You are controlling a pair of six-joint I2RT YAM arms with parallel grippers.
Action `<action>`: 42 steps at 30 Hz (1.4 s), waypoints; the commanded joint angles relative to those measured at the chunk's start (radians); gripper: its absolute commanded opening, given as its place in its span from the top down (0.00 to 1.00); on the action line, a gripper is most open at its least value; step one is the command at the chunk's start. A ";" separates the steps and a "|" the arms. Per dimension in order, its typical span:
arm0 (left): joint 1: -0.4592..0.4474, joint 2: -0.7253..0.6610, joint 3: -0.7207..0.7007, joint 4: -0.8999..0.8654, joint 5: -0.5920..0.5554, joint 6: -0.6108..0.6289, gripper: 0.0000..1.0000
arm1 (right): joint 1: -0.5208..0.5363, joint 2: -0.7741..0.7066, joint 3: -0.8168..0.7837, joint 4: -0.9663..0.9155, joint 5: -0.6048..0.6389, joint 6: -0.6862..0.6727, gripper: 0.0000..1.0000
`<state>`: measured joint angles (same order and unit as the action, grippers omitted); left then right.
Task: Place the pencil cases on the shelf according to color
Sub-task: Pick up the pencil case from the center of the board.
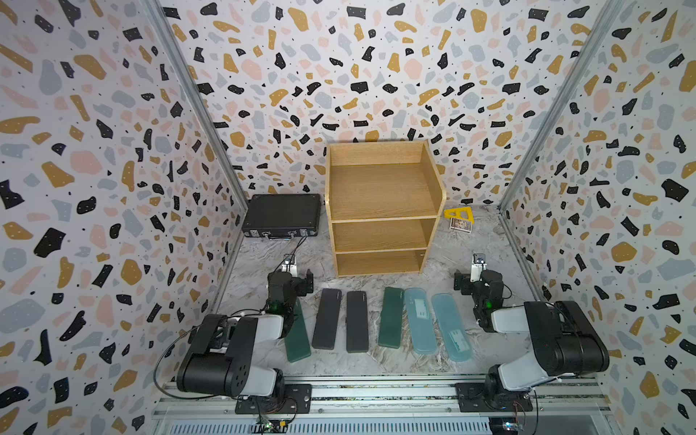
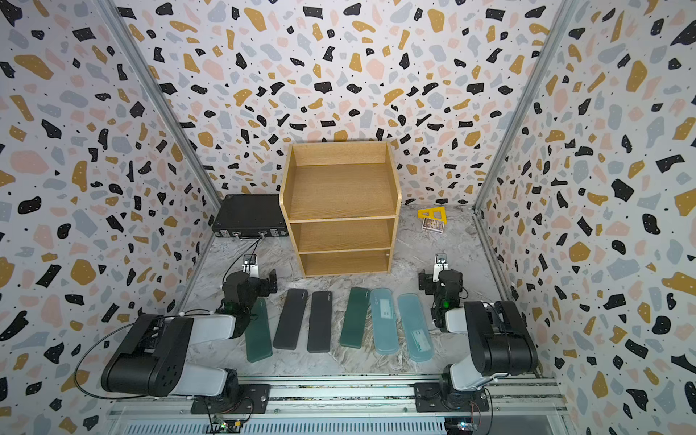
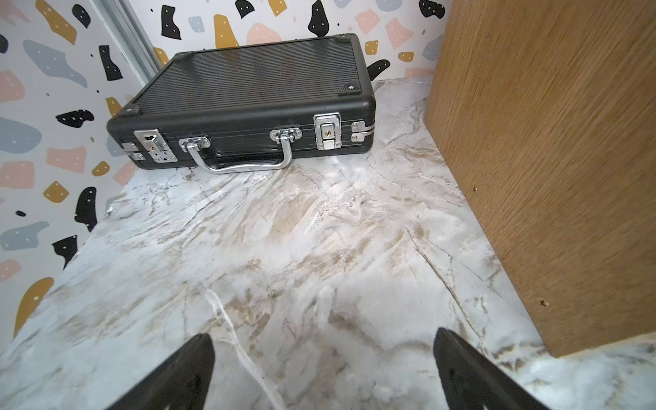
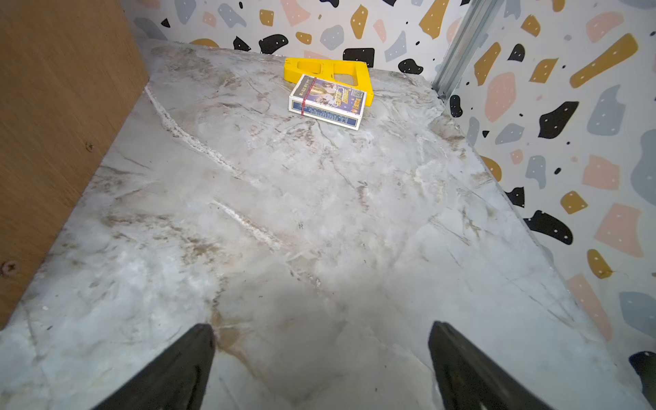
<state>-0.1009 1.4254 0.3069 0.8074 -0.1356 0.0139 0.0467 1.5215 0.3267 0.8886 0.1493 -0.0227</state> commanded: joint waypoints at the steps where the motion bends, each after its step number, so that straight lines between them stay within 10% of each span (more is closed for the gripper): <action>1: 0.003 -0.003 0.021 0.015 0.003 0.003 0.00 | -0.003 -0.011 0.023 -0.002 0.005 0.010 0.00; 27: 0.003 -0.007 0.019 0.030 -0.045 -0.005 0.00 | -0.003 -0.011 0.023 -0.001 0.005 0.009 0.00; 35: 0.001 -0.254 0.341 -0.744 -0.302 -0.281 0.00 | 0.000 -0.238 0.195 -0.496 0.157 0.110 0.00; 42: 0.001 -0.274 0.468 -1.062 -0.245 -0.633 0.00 | -0.008 -0.304 0.325 -0.855 0.177 0.360 0.00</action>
<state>-0.1009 1.1347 0.7341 0.0029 -0.3969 -0.4171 0.0460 1.2480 0.6292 0.2916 0.3073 0.1738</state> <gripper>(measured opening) 0.993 0.995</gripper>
